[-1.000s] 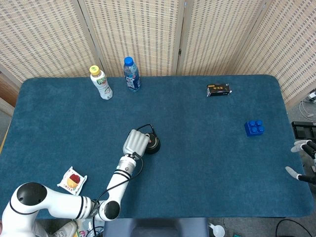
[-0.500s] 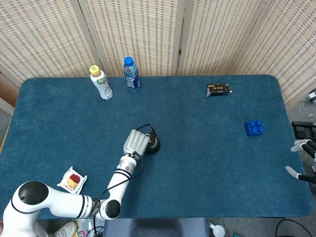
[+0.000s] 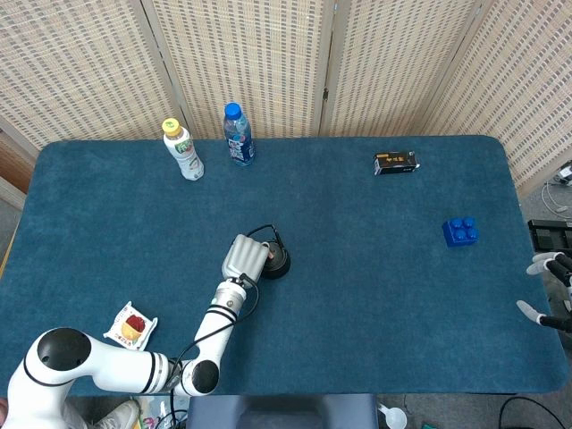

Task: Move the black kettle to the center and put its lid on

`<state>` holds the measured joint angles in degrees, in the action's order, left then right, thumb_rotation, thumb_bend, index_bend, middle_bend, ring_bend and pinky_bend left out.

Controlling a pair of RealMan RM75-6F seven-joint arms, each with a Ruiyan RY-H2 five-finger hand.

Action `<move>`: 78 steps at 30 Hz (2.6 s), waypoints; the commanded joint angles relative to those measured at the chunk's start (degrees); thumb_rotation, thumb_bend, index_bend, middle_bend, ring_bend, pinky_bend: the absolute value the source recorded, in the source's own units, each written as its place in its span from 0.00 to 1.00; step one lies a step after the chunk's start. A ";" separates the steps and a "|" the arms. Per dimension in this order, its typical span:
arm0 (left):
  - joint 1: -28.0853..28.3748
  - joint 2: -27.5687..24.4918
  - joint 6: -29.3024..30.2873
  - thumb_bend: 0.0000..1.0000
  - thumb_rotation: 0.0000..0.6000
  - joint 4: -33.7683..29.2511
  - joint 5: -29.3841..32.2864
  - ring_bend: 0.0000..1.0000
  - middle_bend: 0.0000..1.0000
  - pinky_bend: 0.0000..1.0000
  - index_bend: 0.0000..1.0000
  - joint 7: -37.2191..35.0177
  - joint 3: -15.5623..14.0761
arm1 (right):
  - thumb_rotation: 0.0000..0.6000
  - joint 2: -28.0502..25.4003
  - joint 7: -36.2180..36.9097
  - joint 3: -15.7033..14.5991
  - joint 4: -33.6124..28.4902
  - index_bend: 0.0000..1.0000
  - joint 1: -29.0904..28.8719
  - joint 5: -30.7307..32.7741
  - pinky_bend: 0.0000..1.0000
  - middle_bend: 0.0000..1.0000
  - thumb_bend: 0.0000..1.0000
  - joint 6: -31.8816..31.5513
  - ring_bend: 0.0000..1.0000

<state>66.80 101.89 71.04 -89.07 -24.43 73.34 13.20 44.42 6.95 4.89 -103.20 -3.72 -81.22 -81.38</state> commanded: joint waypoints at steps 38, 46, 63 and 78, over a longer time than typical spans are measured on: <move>-12.62 -17.03 18.10 0.47 1.00 -22.27 -7.97 0.39 0.49 0.69 0.26 -7.10 -7.50 | 1.00 1.23 -4.00 -0.23 -0.77 0.43 -1.32 0.94 0.19 0.33 0.17 2.44 0.19; -19.18 -22.38 17.49 0.47 1.00 -22.00 -14.66 0.23 0.36 0.51 0.26 -15.10 -12.17 | 1.00 2.06 -6.16 -0.29 -0.94 0.43 -2.38 2.04 0.19 0.33 0.18 4.39 0.19; -33.05 -27.36 20.54 0.47 1.00 -17.71 -28.91 0.19 0.34 0.37 0.30 -29.06 -18.32 | 1.00 3.69 -10.87 -0.51 -1.26 0.43 -4.17 4.36 0.19 0.33 0.17 7.42 0.19; -43.91 -30.11 24.84 0.47 1.00 -15.32 -38.60 0.19 0.34 0.36 0.31 -35.00 -21.35 | 1.00 5.42 -15.85 -0.61 -1.75 0.43 -4.63 5.73 0.19 0.33 0.17 7.03 0.19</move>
<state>23.36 71.99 95.69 -104.77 -62.61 38.79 -8.01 49.82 -8.87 4.30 -104.93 -8.34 -75.46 -74.33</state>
